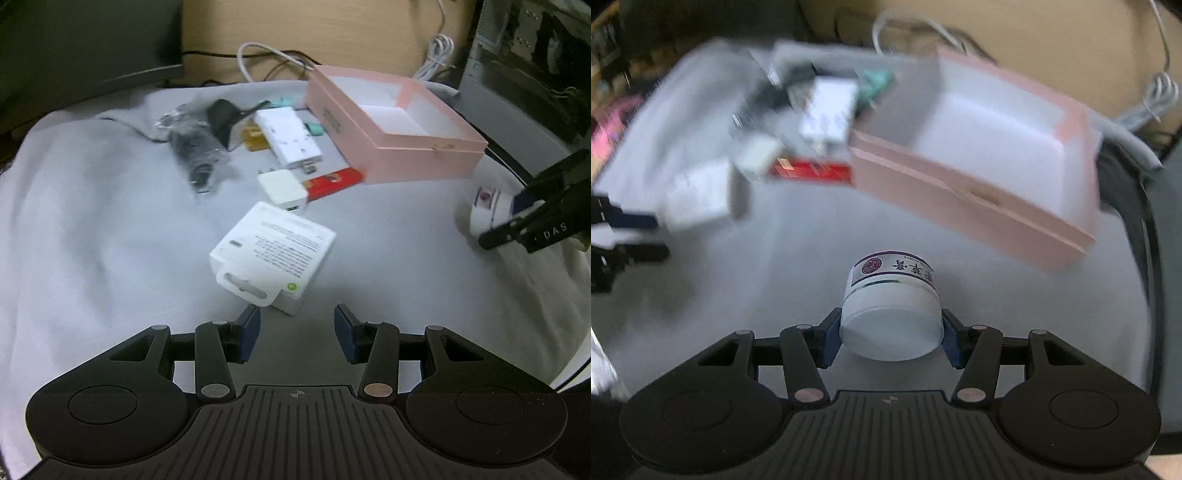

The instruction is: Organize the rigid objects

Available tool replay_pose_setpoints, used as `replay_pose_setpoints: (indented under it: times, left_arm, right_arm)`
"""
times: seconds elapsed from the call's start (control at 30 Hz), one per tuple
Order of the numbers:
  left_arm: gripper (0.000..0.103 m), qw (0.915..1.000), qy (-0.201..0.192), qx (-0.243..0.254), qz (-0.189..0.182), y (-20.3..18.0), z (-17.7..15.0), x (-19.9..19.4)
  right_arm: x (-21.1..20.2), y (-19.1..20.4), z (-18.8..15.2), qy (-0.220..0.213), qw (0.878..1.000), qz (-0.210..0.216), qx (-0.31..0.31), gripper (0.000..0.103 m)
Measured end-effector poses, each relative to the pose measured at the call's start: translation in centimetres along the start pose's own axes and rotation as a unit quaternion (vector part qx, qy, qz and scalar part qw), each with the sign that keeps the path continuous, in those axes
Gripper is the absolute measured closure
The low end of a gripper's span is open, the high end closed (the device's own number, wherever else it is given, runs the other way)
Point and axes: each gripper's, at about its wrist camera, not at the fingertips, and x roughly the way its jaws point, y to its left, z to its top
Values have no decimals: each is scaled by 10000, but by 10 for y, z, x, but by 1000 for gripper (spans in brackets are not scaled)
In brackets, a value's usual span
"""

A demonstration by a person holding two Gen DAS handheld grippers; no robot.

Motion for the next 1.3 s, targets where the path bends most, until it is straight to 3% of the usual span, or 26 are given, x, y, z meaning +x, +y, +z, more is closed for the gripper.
replay_pose_setpoints:
  times: [0.1,0.2,0.4,0.5,0.67,0.9,1.0,1.13,1.23,1.3]
  left_arm:
    - [54,10000,-23,3,-26,-7,1,0]
    - [54,10000,-45,10,5,-13,3,1]
    - [54,9998,-150,-98,90,-12,6,-8]
    - [54,9992,-388,-99,73,-8,12,-18]
    - [54,9970,-759,-102,83,-1,29,-23]
    - [54,9989,-214,409,82,-13,32,12]
    - [47,9949,-255,952,205,-29,23,19]
    - [21,9919,-223,1243,96,-43,18,25]
    - [25,9933,-321,1110,68,-41,21,22]
    - [28,9935,-542,967,243,-35,24,17]
  right_arm:
    - [9,-14,-3,463,9989,-90,-15,49]
    - [15,-15,0,423,9987,-257,-92,49]
    - [10,-8,6,-321,9994,102,76,46]
    - [2,-8,5,-761,9967,244,171,34]
    - [-6,-5,-11,-1261,9917,90,237,32]
    - [-5,-7,-39,-1307,9903,-146,452,29]
    - [-2,-9,-48,-1278,9899,-151,598,29]
    - [6,-11,-57,-1136,9902,-139,800,29]
    - [15,-10,-62,-1058,9901,-124,913,26]
    - [15,-8,-65,-1109,9894,-178,920,25]
